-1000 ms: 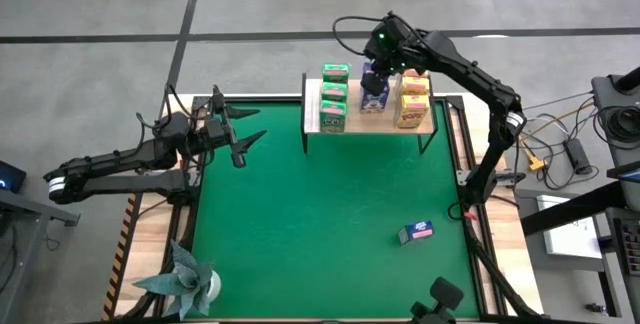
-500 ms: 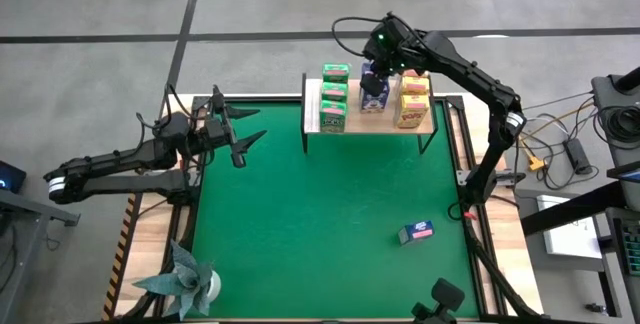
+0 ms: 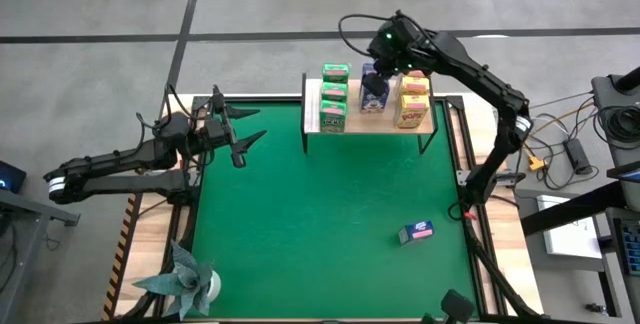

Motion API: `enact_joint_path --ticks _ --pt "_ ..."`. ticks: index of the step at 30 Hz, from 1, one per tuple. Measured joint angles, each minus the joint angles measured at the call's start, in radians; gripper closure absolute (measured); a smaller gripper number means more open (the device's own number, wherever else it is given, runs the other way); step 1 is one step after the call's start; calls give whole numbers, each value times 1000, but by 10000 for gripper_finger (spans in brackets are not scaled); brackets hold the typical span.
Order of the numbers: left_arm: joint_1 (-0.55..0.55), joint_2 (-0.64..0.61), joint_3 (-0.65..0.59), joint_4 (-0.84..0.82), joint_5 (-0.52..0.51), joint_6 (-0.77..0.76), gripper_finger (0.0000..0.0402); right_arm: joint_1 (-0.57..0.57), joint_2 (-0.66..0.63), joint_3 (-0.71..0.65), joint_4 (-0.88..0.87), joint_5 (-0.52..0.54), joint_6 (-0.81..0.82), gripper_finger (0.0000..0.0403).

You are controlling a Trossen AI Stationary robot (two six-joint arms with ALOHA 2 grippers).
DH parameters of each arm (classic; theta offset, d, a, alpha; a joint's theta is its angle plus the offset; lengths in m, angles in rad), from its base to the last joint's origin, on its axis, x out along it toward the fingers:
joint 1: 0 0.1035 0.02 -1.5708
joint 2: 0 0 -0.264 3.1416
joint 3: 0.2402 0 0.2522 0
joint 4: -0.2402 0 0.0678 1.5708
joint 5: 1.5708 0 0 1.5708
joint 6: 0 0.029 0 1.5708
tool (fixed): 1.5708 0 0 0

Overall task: Stack cereal on shelf
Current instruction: Put the blue cereal box on the shelf aligned with the other blue cereal box

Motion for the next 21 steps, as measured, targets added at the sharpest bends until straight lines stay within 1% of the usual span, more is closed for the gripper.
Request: enact_joint_path --ticks 4,6,8,10,11,16,18,21 --pt "0 0 0 0 0 8 168 51 -33 0 0 -20 53 390" --pt "0 0 0 4 0 14 168 92 -50 0 -1 -77 96 390" --pt "0 0 0 6 0 16 168 141 -65 0 -6 -162 141 390" --pt "0 0 0 6 0 16 168 204 -76 0 -19 -233 192 390" --pt "0 0 0 6 0 16 168 243 -79 0 -30 -250 215 390" --pt "0 1 0 6 0 13 168 445 -78 -24 -161 -264 266 390" --pt "0 1 0 6 1 5 168 528 -78 -67 -202 -262 278 390" --pt "0 1 0 8 1 -2 168 645 -82 -175 -201 -262 336 390"
